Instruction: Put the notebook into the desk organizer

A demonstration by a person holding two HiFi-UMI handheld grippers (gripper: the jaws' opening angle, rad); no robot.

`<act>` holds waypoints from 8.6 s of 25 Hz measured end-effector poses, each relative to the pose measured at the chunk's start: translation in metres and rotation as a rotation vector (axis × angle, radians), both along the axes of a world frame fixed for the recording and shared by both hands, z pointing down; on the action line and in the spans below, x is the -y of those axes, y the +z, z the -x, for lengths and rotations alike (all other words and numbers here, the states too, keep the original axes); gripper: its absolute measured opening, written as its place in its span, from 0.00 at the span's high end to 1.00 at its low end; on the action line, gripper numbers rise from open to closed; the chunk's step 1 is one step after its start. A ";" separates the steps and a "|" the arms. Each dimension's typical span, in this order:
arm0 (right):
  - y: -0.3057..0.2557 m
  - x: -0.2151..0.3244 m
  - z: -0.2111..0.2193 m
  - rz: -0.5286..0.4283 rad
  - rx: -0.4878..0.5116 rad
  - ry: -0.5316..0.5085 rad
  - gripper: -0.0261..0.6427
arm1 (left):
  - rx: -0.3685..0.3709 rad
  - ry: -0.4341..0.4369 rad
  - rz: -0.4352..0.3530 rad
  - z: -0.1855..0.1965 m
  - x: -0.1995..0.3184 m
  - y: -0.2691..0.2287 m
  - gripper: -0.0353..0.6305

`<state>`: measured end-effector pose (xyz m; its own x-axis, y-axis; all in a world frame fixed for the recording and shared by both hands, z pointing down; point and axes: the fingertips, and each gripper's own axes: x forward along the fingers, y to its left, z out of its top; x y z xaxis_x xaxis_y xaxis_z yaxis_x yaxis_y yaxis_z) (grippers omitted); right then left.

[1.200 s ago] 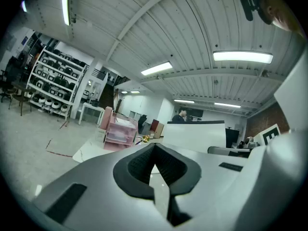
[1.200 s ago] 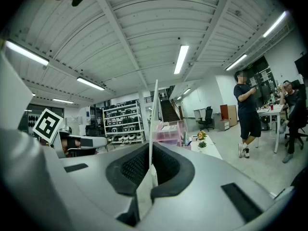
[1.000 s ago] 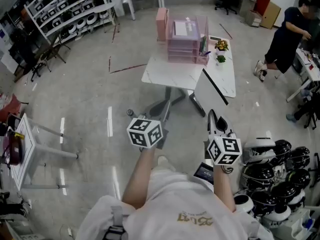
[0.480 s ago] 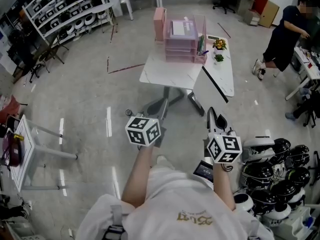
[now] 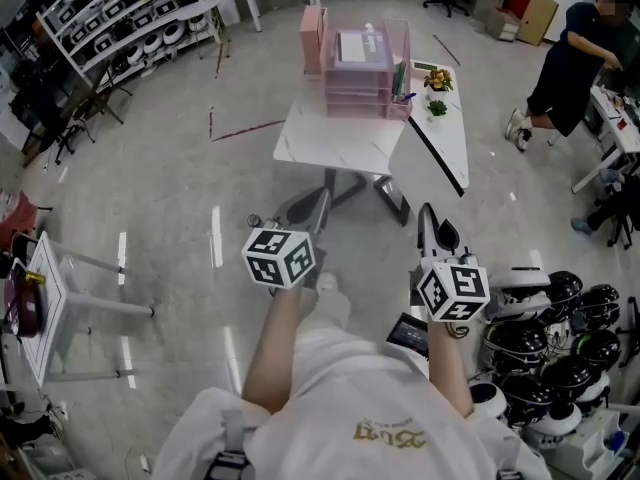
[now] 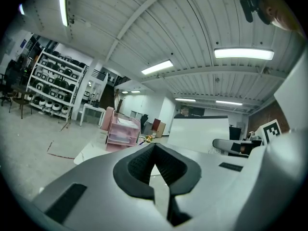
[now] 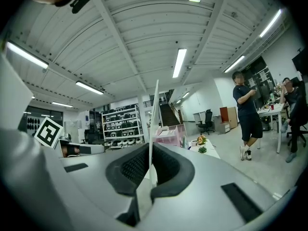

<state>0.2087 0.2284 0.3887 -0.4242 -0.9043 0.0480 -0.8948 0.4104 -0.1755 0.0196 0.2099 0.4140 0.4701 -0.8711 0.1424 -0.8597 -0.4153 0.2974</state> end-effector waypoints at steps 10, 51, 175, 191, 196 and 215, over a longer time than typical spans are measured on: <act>0.016 0.112 0.030 0.005 -0.017 -0.010 0.93 | -0.025 -0.007 0.009 0.029 0.118 0.022 0.93; -0.006 0.461 0.116 -0.013 -0.113 0.147 0.93 | -0.047 0.230 0.003 0.097 0.471 0.004 0.93; 0.026 0.493 0.158 0.236 0.170 -0.216 0.94 | -0.005 0.213 0.019 0.082 0.486 0.008 0.93; 0.038 0.439 0.125 0.169 0.036 -0.019 0.94 | 0.002 0.172 0.015 0.078 0.438 0.017 0.92; 0.035 0.437 0.125 0.161 0.033 0.002 0.94 | 0.005 0.169 0.015 0.081 0.436 0.016 0.92; 0.039 0.440 0.121 0.172 0.016 0.033 0.94 | -0.003 0.176 0.025 0.082 0.441 0.019 0.93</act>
<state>0.0879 -0.2121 0.4280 -0.3963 -0.8967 0.1971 -0.9039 0.3435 -0.2549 -0.0620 -0.2311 0.4332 0.6153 -0.7715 0.1617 -0.7735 -0.5514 0.3123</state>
